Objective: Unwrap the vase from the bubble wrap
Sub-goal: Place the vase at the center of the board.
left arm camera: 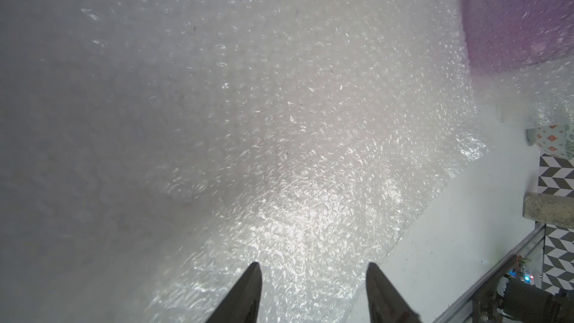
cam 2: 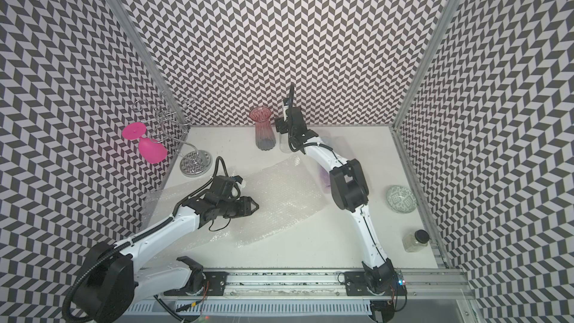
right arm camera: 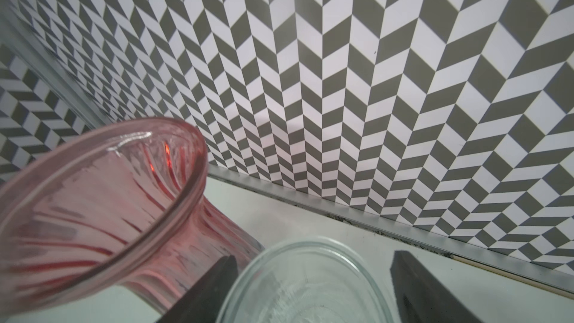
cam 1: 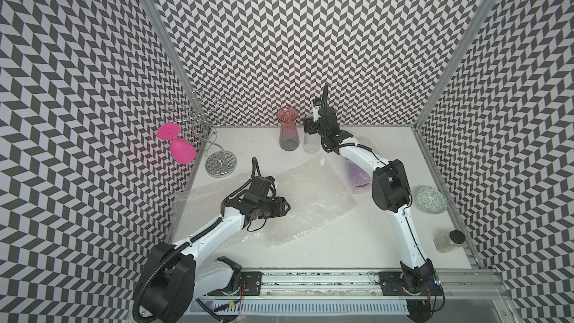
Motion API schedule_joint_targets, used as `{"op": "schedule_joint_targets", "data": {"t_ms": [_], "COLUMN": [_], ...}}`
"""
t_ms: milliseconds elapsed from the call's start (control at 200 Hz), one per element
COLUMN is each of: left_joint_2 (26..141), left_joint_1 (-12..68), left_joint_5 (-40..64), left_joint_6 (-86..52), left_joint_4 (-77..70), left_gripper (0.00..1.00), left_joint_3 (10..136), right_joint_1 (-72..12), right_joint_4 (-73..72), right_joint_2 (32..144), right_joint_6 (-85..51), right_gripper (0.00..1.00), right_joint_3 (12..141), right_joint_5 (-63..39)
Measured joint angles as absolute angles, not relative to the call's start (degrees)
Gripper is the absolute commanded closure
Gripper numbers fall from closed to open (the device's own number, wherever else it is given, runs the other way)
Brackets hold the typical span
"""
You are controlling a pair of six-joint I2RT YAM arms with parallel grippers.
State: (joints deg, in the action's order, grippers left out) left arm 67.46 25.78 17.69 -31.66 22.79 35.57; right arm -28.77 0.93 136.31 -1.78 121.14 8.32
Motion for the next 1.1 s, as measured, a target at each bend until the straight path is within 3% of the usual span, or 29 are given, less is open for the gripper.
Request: {"op": "schedule_joint_targets", "data": {"t_ms": [85,601,871,1101], "left_joint_2": [67.2,67.0,67.1,66.3], "left_joint_1": [25.7,25.3,25.3,25.3], "left_joint_5": [17.7,17.7,15.9,14.4], "left_joint_6": [-31.8,-31.8,-29.8,-29.2], "left_joint_4": [22.8,22.8,23.4,23.1], "left_gripper": [0.45,0.45,0.45,0.45], "left_joint_3": [35.6,35.5,36.9,37.4], "right_joint_1": [-28.8,-29.1,-31.9,-40.5], "right_joint_4": [0.1,0.0,3.4,8.9], "right_joint_2": [136.3,130.3,120.3,105.8], "right_joint_6": [-1.9,-1.3,0.6,0.6], "right_gripper": [0.0,0.01,0.01,0.01], "right_joint_3": [121.1,119.1,113.8,100.6], "right_joint_5": [8.4,11.0,15.6,19.8]}}
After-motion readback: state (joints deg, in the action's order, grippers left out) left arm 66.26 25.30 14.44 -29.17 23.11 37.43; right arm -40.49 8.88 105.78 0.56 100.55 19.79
